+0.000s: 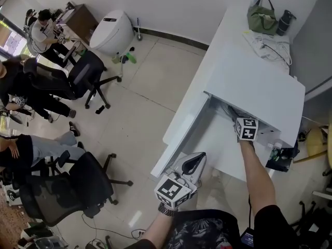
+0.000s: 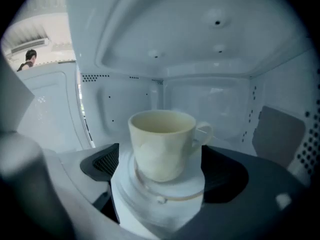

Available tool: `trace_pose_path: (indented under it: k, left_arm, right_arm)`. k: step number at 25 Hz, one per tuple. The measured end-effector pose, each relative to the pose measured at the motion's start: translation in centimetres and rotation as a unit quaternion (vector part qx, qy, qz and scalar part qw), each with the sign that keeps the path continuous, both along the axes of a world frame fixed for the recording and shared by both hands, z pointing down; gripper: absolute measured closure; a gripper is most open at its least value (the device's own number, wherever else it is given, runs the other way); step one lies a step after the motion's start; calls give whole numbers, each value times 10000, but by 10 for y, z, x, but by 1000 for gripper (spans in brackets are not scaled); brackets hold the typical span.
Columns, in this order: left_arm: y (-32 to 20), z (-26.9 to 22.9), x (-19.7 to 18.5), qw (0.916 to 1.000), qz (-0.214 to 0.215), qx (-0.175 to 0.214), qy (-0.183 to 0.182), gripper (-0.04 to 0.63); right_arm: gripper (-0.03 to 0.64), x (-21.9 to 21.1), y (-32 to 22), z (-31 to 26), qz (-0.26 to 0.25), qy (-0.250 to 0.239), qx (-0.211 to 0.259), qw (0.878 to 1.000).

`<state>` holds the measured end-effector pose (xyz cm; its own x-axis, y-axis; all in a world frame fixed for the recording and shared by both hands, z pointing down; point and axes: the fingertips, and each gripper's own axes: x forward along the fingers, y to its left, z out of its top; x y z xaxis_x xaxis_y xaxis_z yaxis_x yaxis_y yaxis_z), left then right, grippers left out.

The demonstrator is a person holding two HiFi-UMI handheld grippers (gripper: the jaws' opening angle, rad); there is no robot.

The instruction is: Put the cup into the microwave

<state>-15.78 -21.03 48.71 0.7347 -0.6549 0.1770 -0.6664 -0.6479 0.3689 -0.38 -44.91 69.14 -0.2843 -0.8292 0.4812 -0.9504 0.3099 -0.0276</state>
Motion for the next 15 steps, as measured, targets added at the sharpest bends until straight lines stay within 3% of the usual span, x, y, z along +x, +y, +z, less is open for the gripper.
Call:
trace_pose_path:
  k: [3,5,11,15]
  left_arm:
    - [1,-8,0,9997,172,12,147,595]
    - [3,-14,-5,9995,244,50,205,595]
    - [18,-40,-17,9969,546,219,524,595]
    - [32,-57,-7,9939,796,362,676,595]
  right_arm:
    - [112,-9,42,-17,-7,-108,20,9999]
    - [138,-33,81,-32,-340,-178,-32,9993]
    - [360,-92,201,-143,-1269,-591,275,9898]
    - [504,-101,244,-222,-1162,-603,852,9877]
